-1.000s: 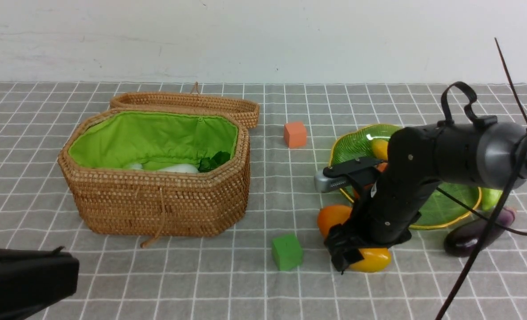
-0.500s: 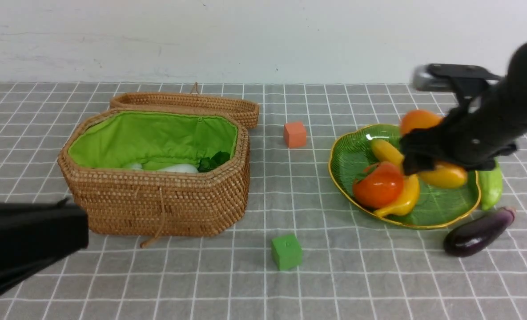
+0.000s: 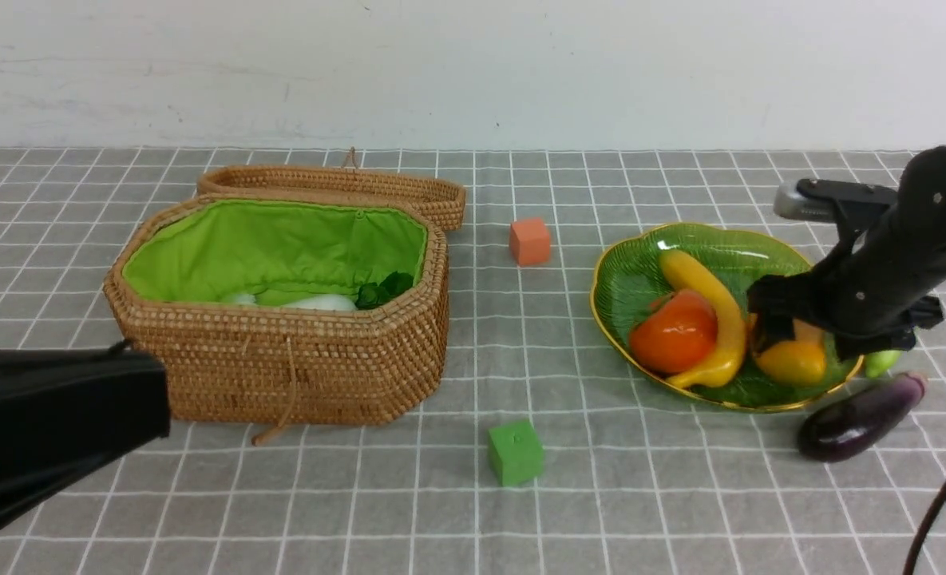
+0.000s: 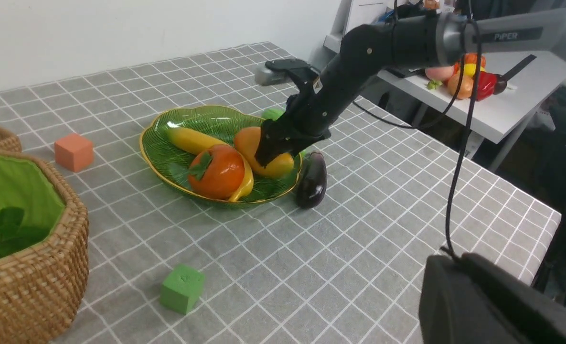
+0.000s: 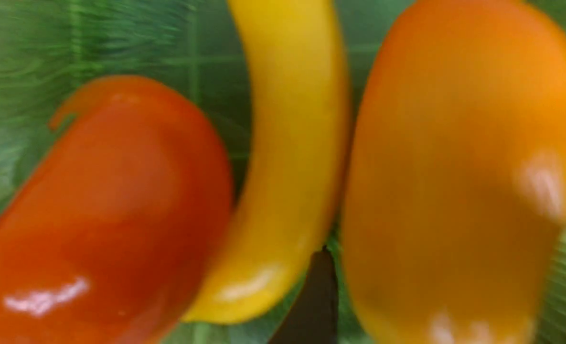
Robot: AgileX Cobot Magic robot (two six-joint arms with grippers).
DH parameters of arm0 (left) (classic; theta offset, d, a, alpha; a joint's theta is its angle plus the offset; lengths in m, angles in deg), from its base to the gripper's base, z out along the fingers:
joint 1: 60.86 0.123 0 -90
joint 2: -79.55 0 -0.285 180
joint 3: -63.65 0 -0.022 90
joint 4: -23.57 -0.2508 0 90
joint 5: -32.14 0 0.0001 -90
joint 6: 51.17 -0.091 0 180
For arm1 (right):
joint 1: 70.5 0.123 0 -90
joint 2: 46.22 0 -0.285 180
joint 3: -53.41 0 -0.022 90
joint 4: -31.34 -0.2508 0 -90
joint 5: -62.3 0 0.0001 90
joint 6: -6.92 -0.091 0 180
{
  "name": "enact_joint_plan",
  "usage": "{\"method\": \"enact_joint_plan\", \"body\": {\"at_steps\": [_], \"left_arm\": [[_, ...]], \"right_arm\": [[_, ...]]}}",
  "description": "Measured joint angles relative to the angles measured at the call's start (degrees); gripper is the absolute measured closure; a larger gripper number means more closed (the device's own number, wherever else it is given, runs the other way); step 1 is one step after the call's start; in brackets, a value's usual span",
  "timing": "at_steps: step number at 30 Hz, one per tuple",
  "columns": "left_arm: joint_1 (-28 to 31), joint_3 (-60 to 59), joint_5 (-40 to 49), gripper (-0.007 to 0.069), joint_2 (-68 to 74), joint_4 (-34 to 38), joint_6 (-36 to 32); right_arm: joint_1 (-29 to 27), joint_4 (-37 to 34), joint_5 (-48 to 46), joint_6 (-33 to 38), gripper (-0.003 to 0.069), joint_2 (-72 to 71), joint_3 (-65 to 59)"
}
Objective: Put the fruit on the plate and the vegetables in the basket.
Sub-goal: Use the right arm to grab a mango and put it into the right plate, then take a chayote with your right arm and place it on the basket on the left.
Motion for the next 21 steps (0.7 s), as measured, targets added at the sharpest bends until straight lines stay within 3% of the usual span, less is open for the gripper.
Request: {"method": "enact_joint_plan", "body": {"at_steps": [7, 12, 21], "left_arm": [[0.0, 0.0, 0.0, 0.0638, 0.0, 0.0, 0.0], [0.0, 0.0, 0.0, 0.0638, 0.0, 0.0, 0.0], [0.0, 0.0, 0.0, 0.0638, 0.0, 0.1, 0.0]], "right_arm": [[-7.5, 3.2, -3.0, -4.8, 0.007, -0.9, 9.1], [-13.1, -1.8, -2.9, -5.1, 0.0078, 8.3, 17.4], [-14.9, -6.5, -2.9, -4.9, 0.0072, 18.2, 24.8]]}}
